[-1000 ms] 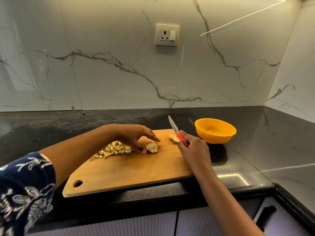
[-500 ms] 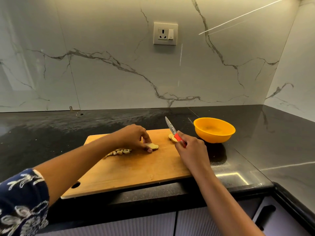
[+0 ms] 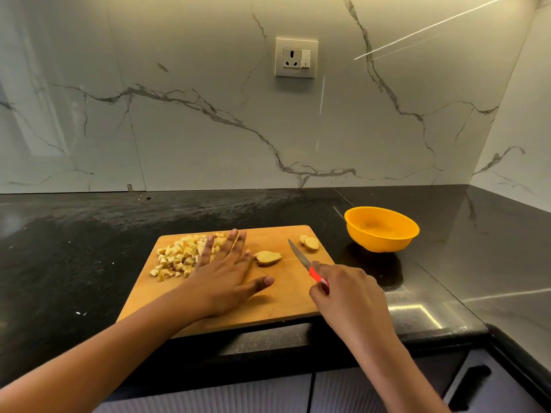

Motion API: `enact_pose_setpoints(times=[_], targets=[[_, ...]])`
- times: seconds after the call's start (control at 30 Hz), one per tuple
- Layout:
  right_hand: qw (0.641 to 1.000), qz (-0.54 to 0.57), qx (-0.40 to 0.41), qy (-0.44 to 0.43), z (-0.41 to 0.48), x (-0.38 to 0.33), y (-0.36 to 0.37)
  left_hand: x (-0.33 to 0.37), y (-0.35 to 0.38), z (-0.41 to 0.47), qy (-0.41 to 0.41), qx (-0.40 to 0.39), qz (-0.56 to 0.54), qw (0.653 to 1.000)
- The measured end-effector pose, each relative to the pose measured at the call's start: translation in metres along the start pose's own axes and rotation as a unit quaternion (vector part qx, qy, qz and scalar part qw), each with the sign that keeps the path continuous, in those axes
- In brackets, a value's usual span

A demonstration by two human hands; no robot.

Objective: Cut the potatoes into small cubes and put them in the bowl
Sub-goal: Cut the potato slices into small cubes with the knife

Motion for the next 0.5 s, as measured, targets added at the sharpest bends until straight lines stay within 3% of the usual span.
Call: enact_pose_setpoints(times=[0.5], targets=[[0.999,0.020,0.000,-0.045,-0.008,-0.026,0.015,0.010,0.004,0.003,0.001,0.003,-0.024,1.000]])
Point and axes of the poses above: each hand's wrist, its own z-axis towards the middle knuckle, its own y-axis out of the palm, x = y × z, the point moved 8 cm from there along z, towards the middle knuckle, and after that the axes turned 7 degrees about x, right-handed, at the moved point
